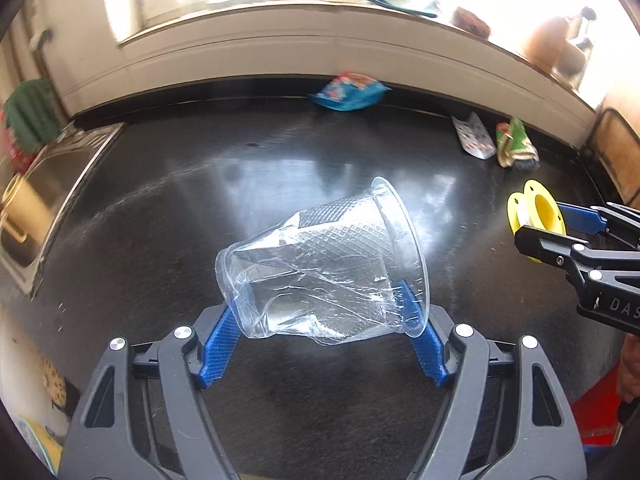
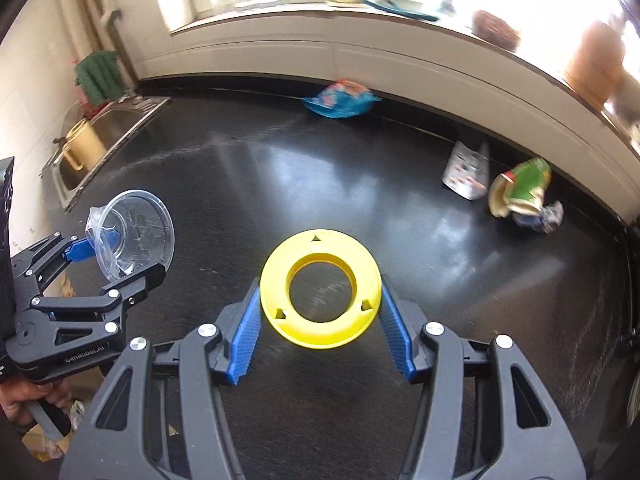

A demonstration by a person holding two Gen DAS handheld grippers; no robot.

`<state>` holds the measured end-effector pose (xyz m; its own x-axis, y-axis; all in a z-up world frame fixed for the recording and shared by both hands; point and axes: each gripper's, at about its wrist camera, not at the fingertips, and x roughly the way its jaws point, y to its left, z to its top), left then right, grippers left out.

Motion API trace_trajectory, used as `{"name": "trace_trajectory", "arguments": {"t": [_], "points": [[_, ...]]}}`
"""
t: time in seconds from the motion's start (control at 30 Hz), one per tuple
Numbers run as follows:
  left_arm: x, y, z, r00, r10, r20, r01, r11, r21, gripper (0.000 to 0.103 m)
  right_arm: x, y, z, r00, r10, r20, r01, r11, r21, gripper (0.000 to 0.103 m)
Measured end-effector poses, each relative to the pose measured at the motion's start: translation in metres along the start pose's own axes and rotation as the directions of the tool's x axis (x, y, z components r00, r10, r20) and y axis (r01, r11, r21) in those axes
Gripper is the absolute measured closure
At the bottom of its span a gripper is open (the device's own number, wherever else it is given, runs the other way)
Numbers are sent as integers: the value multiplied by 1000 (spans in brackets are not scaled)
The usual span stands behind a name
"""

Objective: Collect trash
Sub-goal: 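Carry cup and tape roll over the trash bin and open both tools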

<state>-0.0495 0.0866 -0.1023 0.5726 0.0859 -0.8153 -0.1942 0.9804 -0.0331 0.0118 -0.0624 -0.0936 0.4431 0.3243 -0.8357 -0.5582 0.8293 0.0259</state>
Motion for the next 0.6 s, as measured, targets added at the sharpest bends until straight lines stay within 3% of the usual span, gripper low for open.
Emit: {"name": "trace_trajectory", "arguments": {"t": [0.17,0.3,0.43,0.6], "points": [[-25,54,-29,995,101,9,-99,987,-127,30,10,67,19,994,108,-6,-108,984,-145,48],[-47,103,-69,980,196,-20,-195,952,-235,30,25,139,24,975,212,-59,-220,935,-277,48],[-70,153,-126,958,273,-83,-284,888,-361,30,37,215,15,943,301,-138,-331,856,-396,48],[-93,201,-193,932,327,-159,-362,795,-487,30,50,310,-16,884,384,-267,-467,721,-511,48]]}}
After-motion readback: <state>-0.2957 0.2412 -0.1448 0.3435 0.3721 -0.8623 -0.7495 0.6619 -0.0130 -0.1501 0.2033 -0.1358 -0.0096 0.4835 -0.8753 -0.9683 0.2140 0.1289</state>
